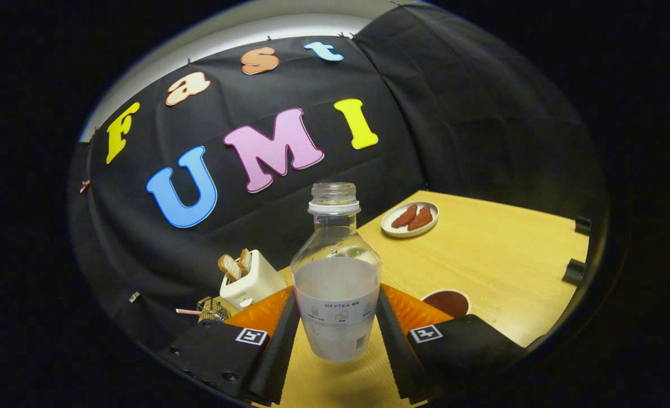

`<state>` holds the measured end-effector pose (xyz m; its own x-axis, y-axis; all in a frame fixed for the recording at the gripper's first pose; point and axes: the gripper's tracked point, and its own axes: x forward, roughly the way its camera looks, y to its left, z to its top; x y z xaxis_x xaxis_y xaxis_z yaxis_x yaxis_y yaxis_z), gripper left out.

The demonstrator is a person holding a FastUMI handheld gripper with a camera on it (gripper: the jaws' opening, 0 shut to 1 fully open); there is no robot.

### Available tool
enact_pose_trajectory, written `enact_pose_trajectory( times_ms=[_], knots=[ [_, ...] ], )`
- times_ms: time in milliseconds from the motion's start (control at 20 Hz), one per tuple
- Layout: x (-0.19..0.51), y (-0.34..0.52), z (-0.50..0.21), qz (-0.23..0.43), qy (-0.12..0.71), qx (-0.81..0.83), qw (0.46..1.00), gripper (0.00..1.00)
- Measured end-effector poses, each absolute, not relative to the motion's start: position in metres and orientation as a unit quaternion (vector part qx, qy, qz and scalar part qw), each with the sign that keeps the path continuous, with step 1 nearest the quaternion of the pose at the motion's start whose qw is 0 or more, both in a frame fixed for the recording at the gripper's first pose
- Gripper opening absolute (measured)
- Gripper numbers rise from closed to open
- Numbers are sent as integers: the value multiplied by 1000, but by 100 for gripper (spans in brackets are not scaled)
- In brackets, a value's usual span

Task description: Take the bottle from table, then pour the juice into the cup, finally place the bottle on the coaster

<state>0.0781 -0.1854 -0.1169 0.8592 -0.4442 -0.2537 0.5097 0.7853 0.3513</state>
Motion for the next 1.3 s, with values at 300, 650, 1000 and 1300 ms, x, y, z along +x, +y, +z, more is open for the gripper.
enact_pose_trajectory(
  times_ms=[300,650,1000,1300],
  knots=[
    [123,-174,-94,-263,49,96,959,75],
    [179,-173,-130,-282,52,45,957,76],
    [219,-196,-176,-306,53,24,950,76],
    [234,-207,-224,-315,79,35,945,76]
  ],
)
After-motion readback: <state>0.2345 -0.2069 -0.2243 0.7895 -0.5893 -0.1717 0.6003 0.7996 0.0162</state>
